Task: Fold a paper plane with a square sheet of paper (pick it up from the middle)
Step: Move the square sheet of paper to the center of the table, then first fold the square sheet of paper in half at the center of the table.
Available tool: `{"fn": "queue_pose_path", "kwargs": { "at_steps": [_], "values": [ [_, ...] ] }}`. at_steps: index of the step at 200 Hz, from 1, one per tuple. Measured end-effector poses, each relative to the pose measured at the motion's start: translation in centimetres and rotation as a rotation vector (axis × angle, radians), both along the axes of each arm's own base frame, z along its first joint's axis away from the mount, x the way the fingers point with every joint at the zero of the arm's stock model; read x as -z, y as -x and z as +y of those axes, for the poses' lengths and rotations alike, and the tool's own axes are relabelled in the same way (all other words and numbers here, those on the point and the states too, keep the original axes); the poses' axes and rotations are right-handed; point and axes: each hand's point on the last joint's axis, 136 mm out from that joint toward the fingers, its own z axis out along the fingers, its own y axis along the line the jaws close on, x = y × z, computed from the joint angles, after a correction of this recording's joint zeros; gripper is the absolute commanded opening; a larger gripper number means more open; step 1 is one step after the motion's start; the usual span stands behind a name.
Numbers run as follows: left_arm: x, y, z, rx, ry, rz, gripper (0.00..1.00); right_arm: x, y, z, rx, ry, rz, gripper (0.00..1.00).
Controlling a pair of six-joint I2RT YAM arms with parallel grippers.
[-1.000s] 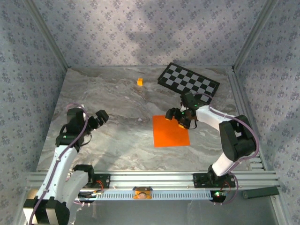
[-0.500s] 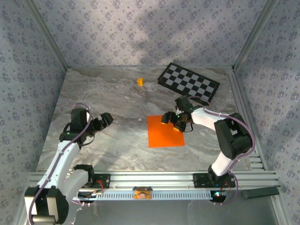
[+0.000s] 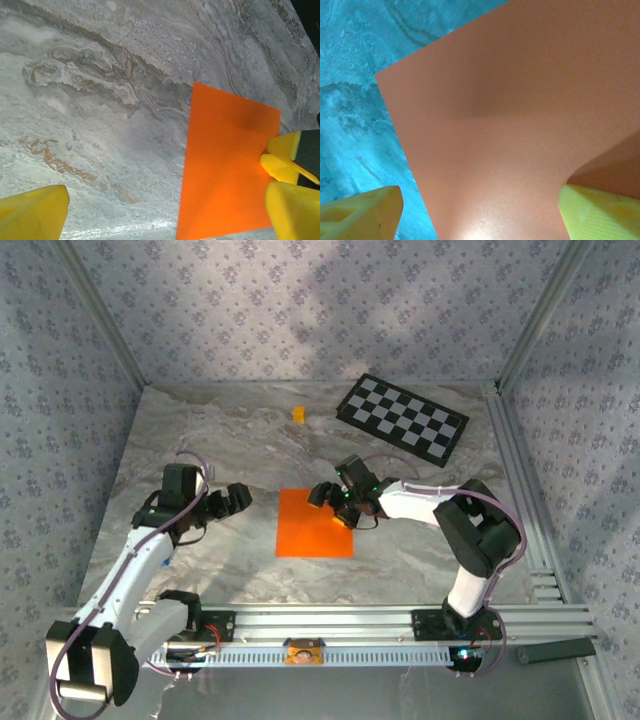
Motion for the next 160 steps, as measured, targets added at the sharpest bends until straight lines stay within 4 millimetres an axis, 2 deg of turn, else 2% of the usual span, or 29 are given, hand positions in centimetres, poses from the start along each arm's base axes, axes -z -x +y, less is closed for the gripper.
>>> {"fn": "queue_pose_path", "kwargs": {
  "at_steps": [22, 42, 59, 83, 96, 112, 127, 143, 160],
  "values": [
    [-0.5, -0.1, -0.2, 0.014, 0.001, -0.008, 0.99, -0.2, 0.5, 0.7, 0.012, -0.015, 0.013, 0.88],
    [-0.2, -0.1, -0.8, 0.035, 0.003, 0.012, 0.97, -0.9, 0.8, -0.1, 0.032, 0.017, -0.004, 0.99],
    [0.4, 0.3, -1.6, 0.068, 0.001, 0.037, 0.95, -2.8, 0.7, -1.9, 0.058, 0.073, -0.068, 1.0],
    [1.1, 0.5, -3.3, 0.124, -0.029, 0.082, 0.93, -7.0, 0.0, -5.3, 0.141, 0.145, -0.212, 1.0],
    [1.3, 0.1, -4.7, 0.166, -0.063, 0.098, 0.93, -9.3, -0.1, -7.5, 0.207, 0.173, -0.284, 1.0],
    [1.7, -0.4, -6.6, 0.21, -0.098, 0.123, 0.9, -10.6, 0.0, -10.3, 0.284, 0.199, -0.333, 1.0],
    [2.2, -0.9, -8.3, 0.241, -0.129, 0.153, 0.89, -10.1, 0.0, -12.7, 0.345, 0.216, -0.334, 1.0],
    [3.0, -1.5, -10.4, 0.27, -0.157, 0.19, 0.88, -8.1, 0.2, -15.2, 0.389, 0.255, -0.296, 1.0],
    [3.8, -1.8, -12.7, 0.301, -0.185, 0.228, 0.88, -5.9, 0.9, -16.8, 0.395, 0.294, -0.255, 1.0]
  ]
}}
